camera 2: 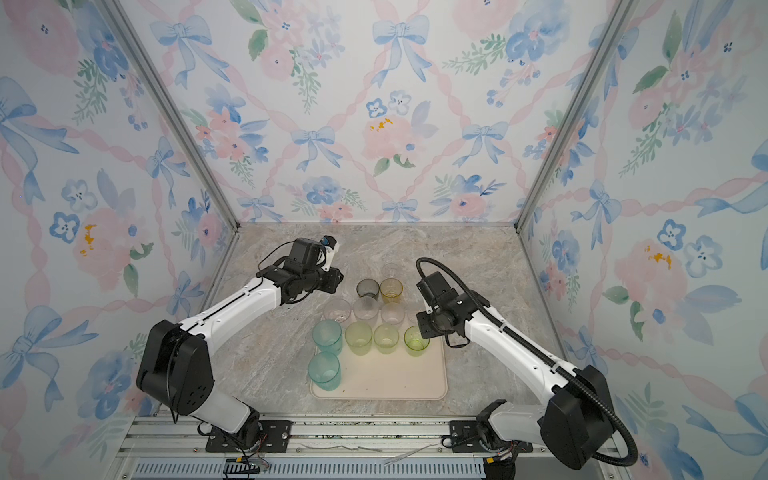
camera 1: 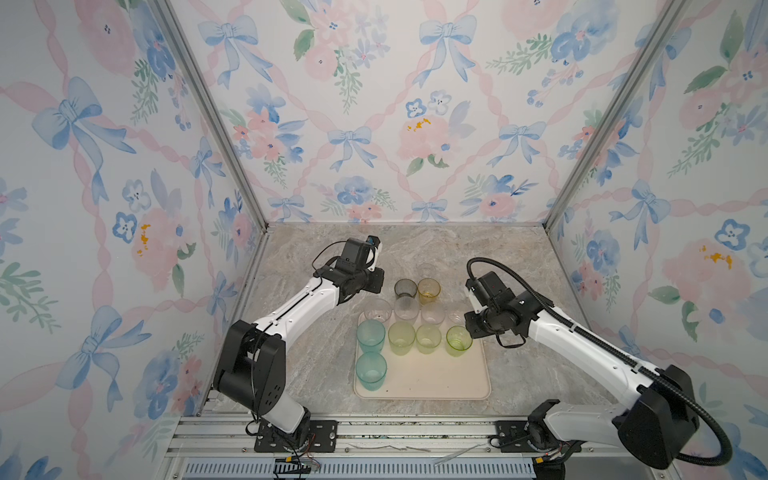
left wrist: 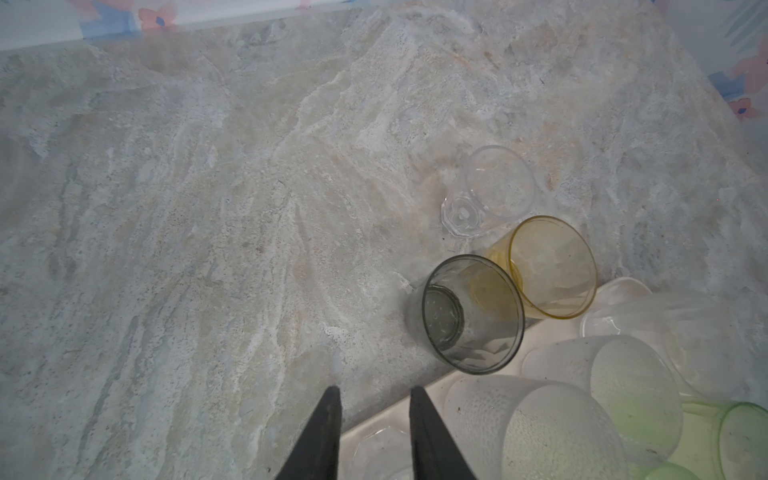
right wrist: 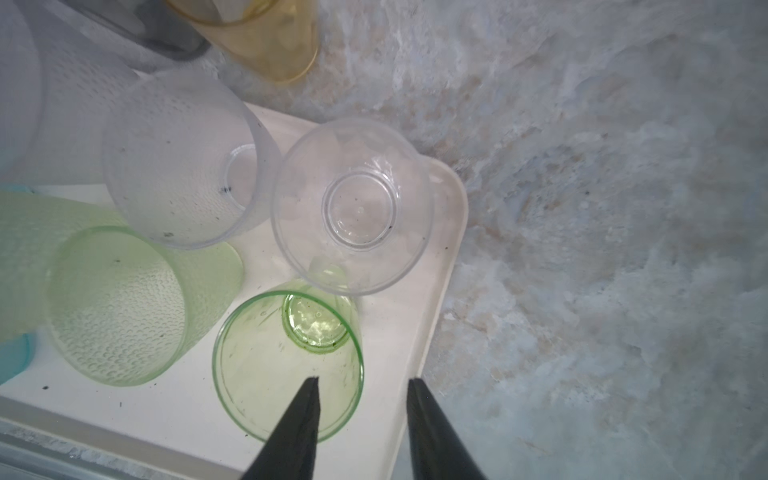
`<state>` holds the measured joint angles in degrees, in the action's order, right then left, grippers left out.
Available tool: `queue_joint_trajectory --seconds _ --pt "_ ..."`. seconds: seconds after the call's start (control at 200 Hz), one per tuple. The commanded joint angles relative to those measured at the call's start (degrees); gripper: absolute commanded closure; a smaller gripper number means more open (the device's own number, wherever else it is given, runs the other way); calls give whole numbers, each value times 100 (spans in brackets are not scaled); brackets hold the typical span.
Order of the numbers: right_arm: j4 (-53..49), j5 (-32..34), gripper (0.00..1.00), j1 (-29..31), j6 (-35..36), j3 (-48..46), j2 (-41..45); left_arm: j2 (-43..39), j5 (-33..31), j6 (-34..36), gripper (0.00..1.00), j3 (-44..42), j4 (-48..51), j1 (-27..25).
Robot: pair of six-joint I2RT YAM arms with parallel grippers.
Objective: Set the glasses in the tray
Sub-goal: 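Lower the green glass onto the tray and open the right gripper, then lower the left gripper onto the dark grey glass while the right gripper rises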
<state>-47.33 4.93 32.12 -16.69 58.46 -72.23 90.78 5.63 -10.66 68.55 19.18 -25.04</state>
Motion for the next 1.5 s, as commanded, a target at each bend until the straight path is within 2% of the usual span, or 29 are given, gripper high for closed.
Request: queue_joint_trajectory --seconds 0.0,0.215,0.5,1.496 --pt "-114 29 61 -200 50 214 208 281 278 210 69 366 390 16" --pt "-36 17 60 -241 74 324 222 875 505 404 68 905 832 -113" --pt "-34 17 60 -324 109 282 305 1379 555 490 69 1262 934 -215" --pt "-72 -82 60 -608 247 170 437 2354 528 598 75 1872 1087 -313"
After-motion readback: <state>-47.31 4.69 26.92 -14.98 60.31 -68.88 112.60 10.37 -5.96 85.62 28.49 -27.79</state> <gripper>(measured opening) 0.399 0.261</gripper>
